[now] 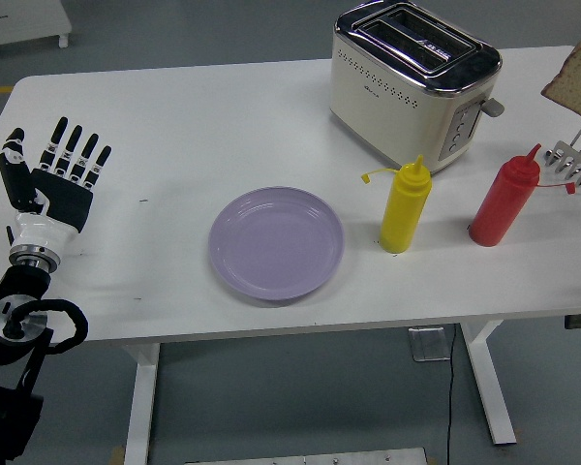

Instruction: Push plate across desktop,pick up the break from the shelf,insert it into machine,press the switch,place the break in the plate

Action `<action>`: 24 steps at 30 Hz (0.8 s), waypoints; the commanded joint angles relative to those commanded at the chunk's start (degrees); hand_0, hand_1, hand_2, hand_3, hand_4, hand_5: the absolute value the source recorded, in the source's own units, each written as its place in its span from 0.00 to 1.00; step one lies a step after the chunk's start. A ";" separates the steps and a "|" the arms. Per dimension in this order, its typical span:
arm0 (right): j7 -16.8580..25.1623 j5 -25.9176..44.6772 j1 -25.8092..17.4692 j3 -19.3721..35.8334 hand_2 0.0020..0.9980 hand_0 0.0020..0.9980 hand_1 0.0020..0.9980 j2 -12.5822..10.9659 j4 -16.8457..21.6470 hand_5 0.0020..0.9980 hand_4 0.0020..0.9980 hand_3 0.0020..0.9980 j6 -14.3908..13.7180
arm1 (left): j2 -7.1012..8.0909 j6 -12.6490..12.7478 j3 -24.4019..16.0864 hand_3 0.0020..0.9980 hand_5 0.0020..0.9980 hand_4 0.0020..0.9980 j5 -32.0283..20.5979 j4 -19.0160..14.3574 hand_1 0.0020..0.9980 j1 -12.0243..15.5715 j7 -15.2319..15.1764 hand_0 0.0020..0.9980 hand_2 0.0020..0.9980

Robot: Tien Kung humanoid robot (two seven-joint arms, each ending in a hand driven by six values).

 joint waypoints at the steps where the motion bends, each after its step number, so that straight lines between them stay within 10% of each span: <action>1: -0.24 0.29 0.32 0.00 0.47 0.33 0.40 -0.02 0.55 0.00 0.40 0.49 -0.35 | 0.07 -0.04 -0.43 0.83 1.00 0.63 -0.26 -0.32 0.88 0.34 -0.01 0.84 0.94; 24: -11.03 11.20 19.15 -9.57 0.46 0.36 0.38 4.60 3.81 0.00 0.33 0.48 -3.39 | 0.04 -0.20 -6.11 0.83 1.00 0.63 -0.69 -3.48 0.87 4.84 0.04 0.84 0.93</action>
